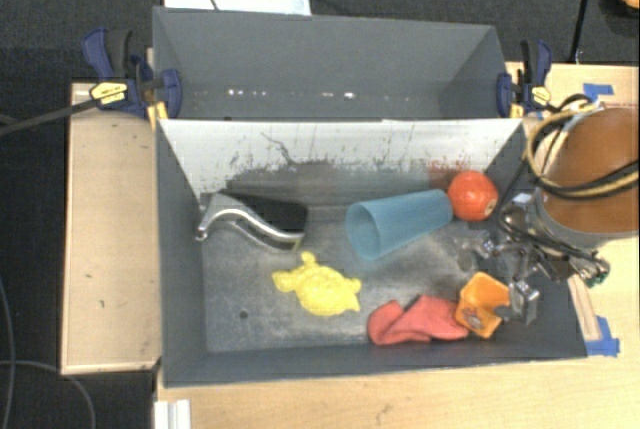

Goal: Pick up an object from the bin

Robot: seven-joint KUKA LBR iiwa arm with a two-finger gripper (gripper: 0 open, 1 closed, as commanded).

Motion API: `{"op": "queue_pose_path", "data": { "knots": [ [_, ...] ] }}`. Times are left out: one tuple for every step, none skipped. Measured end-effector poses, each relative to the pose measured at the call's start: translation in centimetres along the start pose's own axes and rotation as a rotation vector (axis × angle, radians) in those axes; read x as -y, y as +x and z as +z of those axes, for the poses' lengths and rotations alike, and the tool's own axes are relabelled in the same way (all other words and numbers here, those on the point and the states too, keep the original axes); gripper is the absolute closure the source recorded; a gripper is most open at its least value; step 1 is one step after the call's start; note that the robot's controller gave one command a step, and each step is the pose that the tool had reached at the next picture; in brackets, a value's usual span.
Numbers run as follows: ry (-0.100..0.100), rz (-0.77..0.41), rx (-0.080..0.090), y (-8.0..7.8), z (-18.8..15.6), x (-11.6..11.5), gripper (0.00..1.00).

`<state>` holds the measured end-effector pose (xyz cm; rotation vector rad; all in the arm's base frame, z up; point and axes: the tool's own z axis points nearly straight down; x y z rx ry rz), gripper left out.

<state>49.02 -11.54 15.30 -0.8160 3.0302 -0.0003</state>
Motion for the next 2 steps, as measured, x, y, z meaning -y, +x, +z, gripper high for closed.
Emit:
{"op": "queue_pose_path", "data": {
  "knots": [
    [0.004,-0.071,0.003,0.4,3.7,0.6,0.0],
    [0.002,-0.153,0.009,2.3,7.7,2.0,0.0]
  ]
}}
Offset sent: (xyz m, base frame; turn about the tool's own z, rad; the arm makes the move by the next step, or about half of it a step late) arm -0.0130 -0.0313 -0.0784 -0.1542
